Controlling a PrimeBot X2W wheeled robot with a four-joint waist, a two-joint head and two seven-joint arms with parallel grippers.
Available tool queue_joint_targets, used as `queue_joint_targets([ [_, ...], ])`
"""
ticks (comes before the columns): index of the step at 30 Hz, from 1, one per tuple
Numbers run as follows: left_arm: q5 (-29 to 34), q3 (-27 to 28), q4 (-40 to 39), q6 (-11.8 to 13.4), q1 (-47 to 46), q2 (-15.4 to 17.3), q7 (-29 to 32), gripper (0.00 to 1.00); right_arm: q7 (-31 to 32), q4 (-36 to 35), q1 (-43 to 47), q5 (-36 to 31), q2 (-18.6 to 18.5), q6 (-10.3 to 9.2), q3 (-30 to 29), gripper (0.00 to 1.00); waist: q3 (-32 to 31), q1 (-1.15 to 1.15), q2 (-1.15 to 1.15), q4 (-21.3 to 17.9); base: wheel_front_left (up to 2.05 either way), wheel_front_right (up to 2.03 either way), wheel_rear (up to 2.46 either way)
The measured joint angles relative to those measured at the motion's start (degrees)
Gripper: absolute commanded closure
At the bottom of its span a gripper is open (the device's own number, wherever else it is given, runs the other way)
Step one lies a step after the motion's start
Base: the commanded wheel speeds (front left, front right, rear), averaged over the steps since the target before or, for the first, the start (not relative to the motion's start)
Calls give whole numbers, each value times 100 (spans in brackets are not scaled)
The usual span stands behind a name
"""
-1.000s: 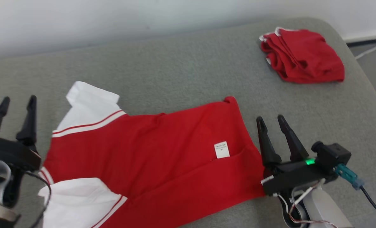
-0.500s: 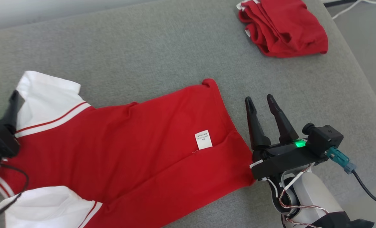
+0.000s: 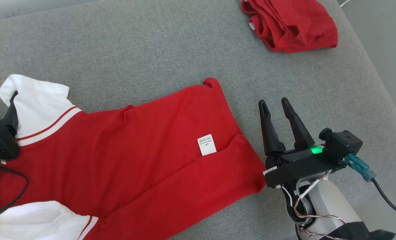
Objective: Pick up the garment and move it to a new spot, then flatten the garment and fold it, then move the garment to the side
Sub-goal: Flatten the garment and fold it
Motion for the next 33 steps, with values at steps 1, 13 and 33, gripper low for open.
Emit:
queue_joint_targets([
  [1,-31,-54,24,0,-13,-1,0,0,1,1,1,0,1,0,-3,0,0,0,0,0,0,0,0],
  [13,-191,-579,255,0,-246,114,-338,100,0,479,-206,1,-85,0,216,0,-83,0,0,40,0,0,0],
  [33,-104,-1341,-234,-1,-582,153,-791,100,389,3312,-2402,778,-3,0,1025,5,-160,1,0,686,0,0,0],
])
